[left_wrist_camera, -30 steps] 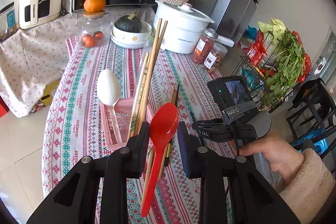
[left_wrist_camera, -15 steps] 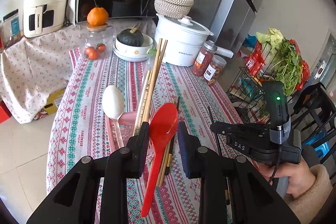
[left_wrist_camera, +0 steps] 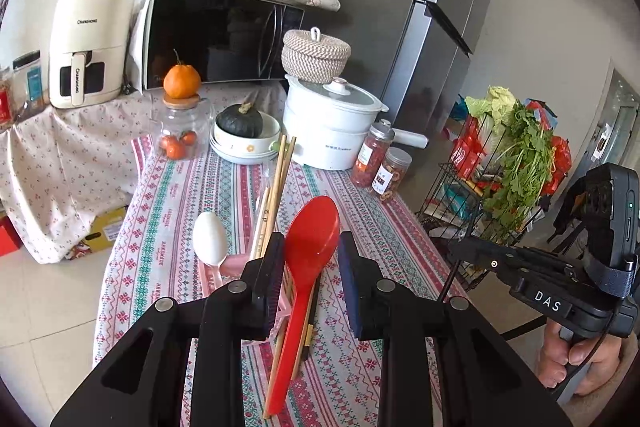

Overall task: Organize utensils
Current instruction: 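Lower the red spoon into the basket with left gripper while right lifts the black chopstick, then open the left gripper to release the red spoon while right carries the black chopstick to the basket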

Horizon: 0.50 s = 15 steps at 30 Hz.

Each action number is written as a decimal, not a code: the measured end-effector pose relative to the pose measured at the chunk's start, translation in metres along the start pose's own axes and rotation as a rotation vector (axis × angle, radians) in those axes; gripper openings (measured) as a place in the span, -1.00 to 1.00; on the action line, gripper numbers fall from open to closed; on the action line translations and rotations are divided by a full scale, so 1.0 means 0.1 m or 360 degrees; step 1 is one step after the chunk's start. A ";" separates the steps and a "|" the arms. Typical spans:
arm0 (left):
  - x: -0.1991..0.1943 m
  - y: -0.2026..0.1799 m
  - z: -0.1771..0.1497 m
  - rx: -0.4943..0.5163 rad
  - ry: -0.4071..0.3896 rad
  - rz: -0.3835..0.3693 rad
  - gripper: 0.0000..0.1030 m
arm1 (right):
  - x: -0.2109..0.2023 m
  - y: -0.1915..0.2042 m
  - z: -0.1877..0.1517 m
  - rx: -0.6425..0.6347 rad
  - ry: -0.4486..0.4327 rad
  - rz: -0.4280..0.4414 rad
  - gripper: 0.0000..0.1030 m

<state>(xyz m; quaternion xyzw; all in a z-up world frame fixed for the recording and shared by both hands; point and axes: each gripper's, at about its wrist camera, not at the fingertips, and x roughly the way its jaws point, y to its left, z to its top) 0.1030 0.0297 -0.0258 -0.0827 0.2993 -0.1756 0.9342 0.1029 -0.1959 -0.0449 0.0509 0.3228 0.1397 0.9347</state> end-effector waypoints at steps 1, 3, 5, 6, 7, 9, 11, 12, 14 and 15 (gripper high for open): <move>-0.03 0.00 0.03 0.0000 -0.0028 -0.0004 -0.45 | -0.03 0.01 0.03 -0.0005 -0.0020 0.0012 -0.91; -0.10 0.01 0.08 -0.0008 -0.0098 -0.0003 -0.45 | -0.09 0.05 0.08 -0.0018 -0.0059 0.0029 -0.91; -0.15 0.04 0.15 -0.0010 -0.0172 0.0011 -0.45 | -0.13 0.09 0.13 -0.0037 -0.0085 0.0048 -0.91; -0.18 0.05 0.18 -0.0016 -0.0208 0.0019 -0.45 | -0.14 0.11 0.15 -0.0045 -0.0095 0.0058 -0.91; -0.20 0.07 0.21 -0.0026 -0.0245 0.0023 -0.45 | -0.15 0.13 0.17 -0.0052 -0.0099 0.0070 -0.91; -0.21 0.11 0.26 -0.0046 -0.0312 0.0023 -0.45 | -0.15 0.17 0.20 -0.0064 -0.0104 0.0088 -0.91; -0.17 0.16 0.29 -0.0071 -0.0386 0.0028 -0.45 | -0.15 0.22 0.22 -0.0077 -0.0113 0.0105 -0.91; -0.14 0.19 0.31 -0.0080 -0.0415 0.0038 -0.45 | -0.15 0.24 0.23 -0.0083 -0.0117 0.0111 -0.91; -0.09 0.24 0.34 -0.0095 -0.0472 0.0076 -0.45 | -0.15 0.28 0.24 -0.0091 -0.0123 0.0121 -0.91; -0.06 0.26 0.35 -0.0102 -0.0496 0.0096 -0.45 | -0.15 0.30 0.24 -0.0094 -0.0125 0.0125 -0.91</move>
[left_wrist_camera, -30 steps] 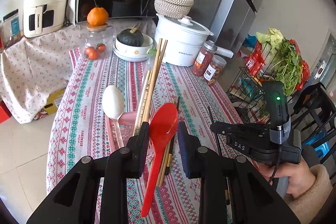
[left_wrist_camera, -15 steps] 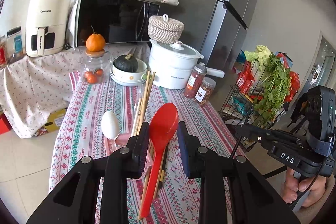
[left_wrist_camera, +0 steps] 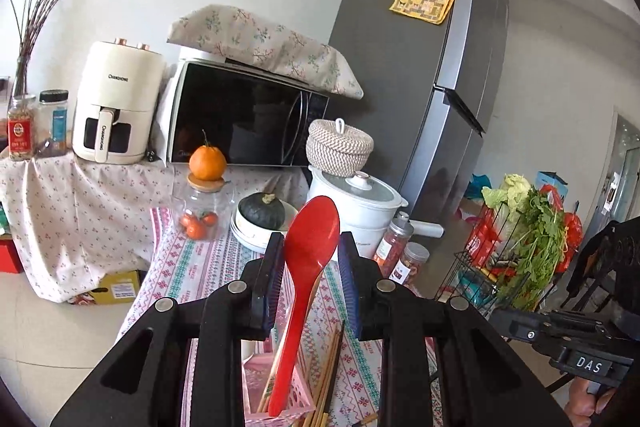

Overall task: Organize utensils
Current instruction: 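Open the left gripper to release the red spoon while right carries the black chopstick to the basket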

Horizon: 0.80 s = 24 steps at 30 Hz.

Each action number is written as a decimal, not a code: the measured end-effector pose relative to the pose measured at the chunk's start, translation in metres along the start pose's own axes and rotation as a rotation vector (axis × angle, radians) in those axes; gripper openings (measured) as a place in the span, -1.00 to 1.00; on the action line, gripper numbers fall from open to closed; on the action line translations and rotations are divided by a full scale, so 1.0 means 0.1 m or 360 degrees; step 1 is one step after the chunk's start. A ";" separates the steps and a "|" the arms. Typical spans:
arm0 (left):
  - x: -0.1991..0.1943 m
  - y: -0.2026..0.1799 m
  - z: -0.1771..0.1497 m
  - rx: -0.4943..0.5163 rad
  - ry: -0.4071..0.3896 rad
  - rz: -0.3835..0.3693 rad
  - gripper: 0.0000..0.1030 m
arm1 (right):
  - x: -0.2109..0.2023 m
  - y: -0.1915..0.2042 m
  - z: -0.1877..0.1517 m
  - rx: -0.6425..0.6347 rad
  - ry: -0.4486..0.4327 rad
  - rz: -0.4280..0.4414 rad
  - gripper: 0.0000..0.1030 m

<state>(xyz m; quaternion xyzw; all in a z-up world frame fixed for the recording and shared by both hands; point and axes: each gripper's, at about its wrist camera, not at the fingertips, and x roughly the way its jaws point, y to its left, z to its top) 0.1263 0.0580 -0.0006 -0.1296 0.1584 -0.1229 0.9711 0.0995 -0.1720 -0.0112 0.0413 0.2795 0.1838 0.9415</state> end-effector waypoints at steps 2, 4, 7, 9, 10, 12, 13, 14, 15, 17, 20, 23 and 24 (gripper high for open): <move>0.07 0.04 -0.02 -0.0010 -0.0027 0.0030 -0.45 | 0.00 0.03 0.00 -0.0006 -0.0003 0.0008 -0.91; 0.16 0.07 -0.07 -0.0012 -0.0034 0.0057 -0.45 | 0.00 0.05 0.01 -0.0012 -0.0004 0.0015 -0.91; 0.31 0.11 -0.17 -0.0016 0.0001 0.0084 -0.45 | 0.00 0.07 0.01 -0.0017 -0.0005 0.0022 -0.91; 0.39 0.14 -0.24 -0.0018 0.0026 0.0102 -0.45 | 0.00 0.08 0.02 -0.0023 -0.0005 0.0029 -0.91; 0.43 0.16 -0.26 -0.0019 0.0035 0.0111 -0.45 | 0.00 0.09 0.02 -0.0026 -0.0004 0.0032 -0.91; 0.50 0.20 -0.31 -0.0032 0.0064 0.0120 -0.45 | 0.01 0.10 0.04 -0.0033 -0.0005 0.0034 -0.91; 0.53 0.22 -0.33 -0.0044 0.0077 0.0123 -0.45 | 0.01 0.11 0.04 -0.0040 -0.0003 0.0030 -0.91; 0.55 0.23 -0.34 -0.0053 0.0090 0.0124 -0.44 | 0.02 0.13 0.05 -0.0049 -0.0002 0.0027 -0.91; 0.57 0.25 -0.35 -0.0059 0.0104 0.0123 -0.44 | 0.02 0.14 0.06 -0.0057 0.0000 0.0023 -0.91; 0.61 0.26 -0.37 -0.0074 0.0141 0.0097 -0.43 | 0.03 0.15 0.09 -0.0064 0.0002 0.0023 -0.91; 0.65 0.25 -0.39 -0.0076 0.0226 0.0099 -0.03 | 0.02 0.18 0.12 -0.0065 0.0002 0.0038 -0.91; 0.59 0.25 -0.40 -0.0078 0.0241 0.0121 0.29 | 0.00 0.22 0.17 -0.0076 -0.0015 0.0052 -0.91; 0.57 0.25 -0.40 -0.0073 0.0264 0.0112 0.29 | -0.02 0.23 0.19 -0.0079 -0.0024 0.0059 -0.91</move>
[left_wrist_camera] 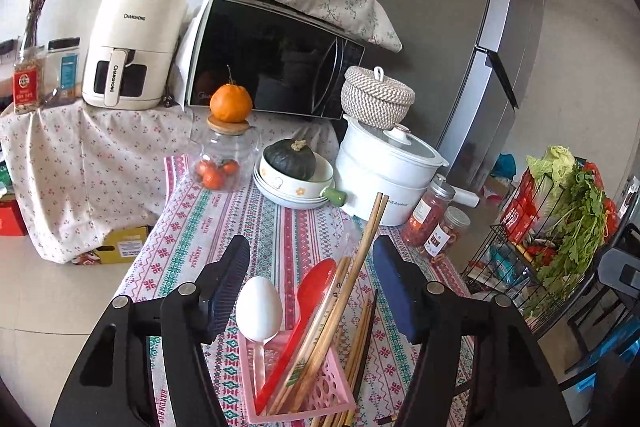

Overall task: Organize utensils
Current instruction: 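Open the left gripper to release the red spoon while right carries the black chopstick to the basket, then lower the black chopstick into the basket and open the right gripper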

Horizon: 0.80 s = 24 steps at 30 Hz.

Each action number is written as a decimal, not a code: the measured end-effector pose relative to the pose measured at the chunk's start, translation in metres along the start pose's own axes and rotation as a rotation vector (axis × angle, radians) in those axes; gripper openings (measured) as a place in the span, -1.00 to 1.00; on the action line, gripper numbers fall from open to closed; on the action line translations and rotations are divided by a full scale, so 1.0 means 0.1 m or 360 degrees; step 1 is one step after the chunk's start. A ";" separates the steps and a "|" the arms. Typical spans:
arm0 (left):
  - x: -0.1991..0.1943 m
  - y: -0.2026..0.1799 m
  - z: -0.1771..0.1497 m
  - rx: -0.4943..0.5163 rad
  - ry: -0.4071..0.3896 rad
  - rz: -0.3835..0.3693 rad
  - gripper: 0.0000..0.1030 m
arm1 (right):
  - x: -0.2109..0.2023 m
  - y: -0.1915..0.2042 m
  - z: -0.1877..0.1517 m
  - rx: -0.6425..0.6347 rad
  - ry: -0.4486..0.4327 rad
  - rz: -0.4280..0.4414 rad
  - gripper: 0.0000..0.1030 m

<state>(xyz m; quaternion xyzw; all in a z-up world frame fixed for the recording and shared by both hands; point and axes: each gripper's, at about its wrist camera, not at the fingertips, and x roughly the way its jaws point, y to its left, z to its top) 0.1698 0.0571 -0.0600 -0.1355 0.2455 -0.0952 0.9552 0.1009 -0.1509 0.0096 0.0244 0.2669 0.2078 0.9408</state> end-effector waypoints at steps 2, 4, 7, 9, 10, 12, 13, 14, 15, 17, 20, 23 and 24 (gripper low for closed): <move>-0.06 0.00 0.00 0.0015 0.0042 0.0011 0.30 | -0.03 0.03 0.05 -0.0004 -0.0028 0.0015 -0.91; -0.12 0.02 -0.01 0.0026 0.0078 0.0035 0.30 | -0.06 0.05 0.11 0.0002 -0.0061 0.0033 -0.91; -0.19 0.10 -0.04 0.0022 0.0151 0.0078 0.31 | -0.06 0.08 0.20 0.0029 -0.0106 0.0065 -0.91; -0.22 0.15 -0.07 0.0020 0.0204 0.0110 0.31 | -0.04 0.09 0.24 0.0047 -0.0132 0.0080 -0.91; -0.23 0.19 -0.08 0.0016 0.0223 0.0117 0.31 | -0.03 0.10 0.26 0.0053 -0.0143 0.0084 -0.91; -0.25 0.25 -0.12 0.0014 0.0248 0.0137 0.31 | 0.01 0.13 0.29 0.0060 -0.0161 0.0094 -0.91; -0.25 0.28 -0.14 0.0019 0.0262 0.0141 0.31 | 0.03 0.14 0.30 0.0062 -0.0167 0.0098 -0.91; -0.26 0.30 -0.17 0.0027 0.0279 0.0151 0.31 | 0.06 0.16 0.32 0.0063 -0.0170 0.0104 -0.91; -0.26 0.32 -0.18 0.0035 0.0295 0.0162 0.31 | 0.09 0.17 0.33 0.0063 -0.0170 0.0109 -0.91; -0.25 0.37 -0.22 0.0045 0.0323 0.0176 0.31 | 0.15 0.19 0.33 0.0066 -0.0158 0.0116 -0.91; -0.25 0.42 -0.24 0.0045 0.0353 0.0186 0.31 | 0.29 0.21 0.33 0.0072 -0.0110 0.0126 -0.91; -0.24 0.44 -0.25 0.0054 0.0378 0.0193 0.31 | 0.45 0.24 0.29 0.0072 -0.0029 0.0138 -0.91; -0.23 0.44 -0.25 0.0056 0.0386 0.0195 0.31 | 0.50 0.25 0.28 0.0069 0.0001 0.0140 -0.91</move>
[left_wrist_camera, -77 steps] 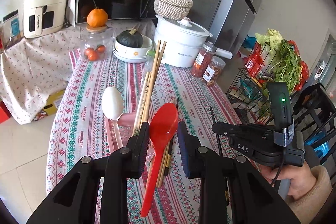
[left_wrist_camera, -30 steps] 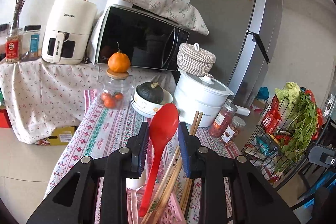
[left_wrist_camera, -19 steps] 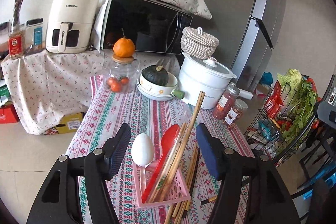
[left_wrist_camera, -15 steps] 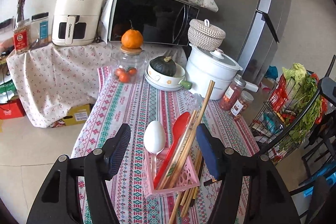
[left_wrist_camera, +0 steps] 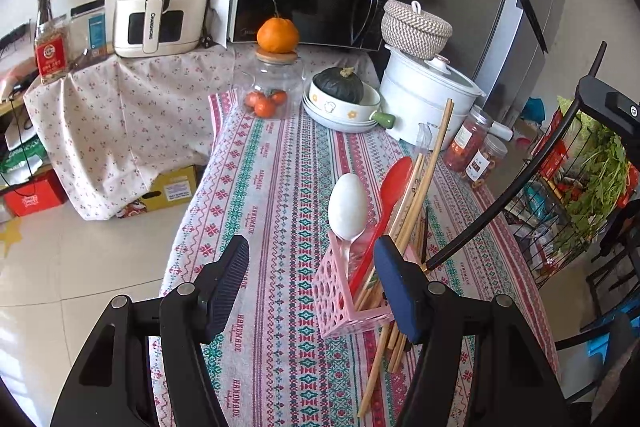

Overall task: Organize utensils
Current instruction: 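Lower the black chopstick into the basket and open the right gripper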

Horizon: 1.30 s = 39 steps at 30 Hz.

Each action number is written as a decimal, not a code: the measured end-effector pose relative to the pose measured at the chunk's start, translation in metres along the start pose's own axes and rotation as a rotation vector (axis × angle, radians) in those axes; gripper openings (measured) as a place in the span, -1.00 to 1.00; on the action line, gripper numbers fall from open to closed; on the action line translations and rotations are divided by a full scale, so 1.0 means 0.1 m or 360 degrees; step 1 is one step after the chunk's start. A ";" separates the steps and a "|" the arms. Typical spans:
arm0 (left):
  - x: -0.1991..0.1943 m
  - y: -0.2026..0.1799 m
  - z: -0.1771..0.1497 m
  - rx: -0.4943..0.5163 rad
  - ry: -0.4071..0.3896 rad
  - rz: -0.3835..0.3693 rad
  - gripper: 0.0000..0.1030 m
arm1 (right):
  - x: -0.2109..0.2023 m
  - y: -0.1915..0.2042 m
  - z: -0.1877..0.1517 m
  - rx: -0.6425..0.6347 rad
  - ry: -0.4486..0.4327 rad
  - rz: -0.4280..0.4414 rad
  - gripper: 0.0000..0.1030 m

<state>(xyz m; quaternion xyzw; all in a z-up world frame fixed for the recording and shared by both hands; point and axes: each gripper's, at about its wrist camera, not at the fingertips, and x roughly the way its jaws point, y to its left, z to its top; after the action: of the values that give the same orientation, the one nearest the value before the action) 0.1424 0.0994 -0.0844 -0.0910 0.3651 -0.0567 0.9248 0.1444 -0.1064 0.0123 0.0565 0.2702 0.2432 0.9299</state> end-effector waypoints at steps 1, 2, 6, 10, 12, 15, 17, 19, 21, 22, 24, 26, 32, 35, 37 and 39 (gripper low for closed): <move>0.01 0.00 0.00 -0.0001 0.0006 -0.0001 0.31 | 0.05 0.01 -0.02 -0.0001 0.0025 -0.0002 -0.90; 0.01 0.00 0.00 -0.0002 0.0012 -0.0004 0.31 | 0.10 0.01 -0.04 -0.0003 0.0047 -0.0005 -0.90; 0.01 -0.01 0.00 0.0006 0.0026 -0.0010 0.31 | 0.26 0.00 -0.10 0.0006 0.0119 -0.0013 -0.90; 0.01 -0.01 -0.01 0.0007 0.0036 -0.0010 0.31 | 0.38 -0.02 -0.14 0.0025 0.0179 0.0000 -0.90; 0.01 0.00 -0.01 0.0002 0.0045 -0.0009 0.31 | 0.43 -0.03 -0.15 0.0030 0.0200 0.0008 -0.88; 0.02 0.01 -0.01 -0.0015 0.0063 -0.0018 0.31 | 0.45 -0.07 -0.16 0.0056 0.0195 0.0010 -0.81; 0.02 0.02 0.00 -0.0026 0.0073 -0.0028 0.31 | 0.44 -0.11 -0.16 0.0084 0.0194 0.0002 -0.64; 0.02 0.02 0.00 -0.0037 0.0077 -0.0034 0.31 | 0.38 -0.14 -0.16 0.0098 0.0169 0.0001 -0.44; 0.02 0.01 0.00 -0.0045 0.0087 -0.0039 0.31 | 0.32 -0.16 -0.14 0.0097 0.0140 -0.0011 -0.26; 0.03 0.01 0.00 -0.0050 0.0095 -0.0040 0.31 | 0.28 -0.17 -0.14 0.0096 0.0126 -0.0016 -0.23; 0.04 0.00 0.00 -0.0061 0.0110 -0.0048 0.31 | 0.21 -0.22 -0.13 0.0103 0.0111 -0.0028 -0.01; 0.04 -0.03 -0.01 -0.0066 0.0125 -0.0050 0.31 | 0.15 -0.29 -0.14 0.0119 0.0104 -0.0046 0.15; 0.01 -0.14 -0.03 -0.0045 0.0135 -0.0052 0.49 | 0.01 -0.62 -0.19 0.0230 0.0114 -0.0153 0.49; 0.02 -0.22 -0.06 -0.0026 0.0160 -0.0038 0.56 | -0.05 -0.81 -0.24 0.0305 0.0130 -0.0237 0.64; 0.03 -0.26 -0.08 -0.0019 0.0191 -0.0036 0.61 | -0.06 -0.93 -0.29 0.0347 0.0154 -0.0301 0.69; 0.04 -0.29 -0.09 -0.0027 0.0221 -0.0036 0.65 | -0.04 -1.05 -0.34 0.0379 0.0191 -0.0364 0.74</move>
<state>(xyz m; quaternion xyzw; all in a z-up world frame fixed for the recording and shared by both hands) 0.1384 0.0687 -0.0876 -0.0988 0.4277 -0.0702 0.8957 0.1674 -0.2014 -0.0393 0.1205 0.3567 0.1051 0.9204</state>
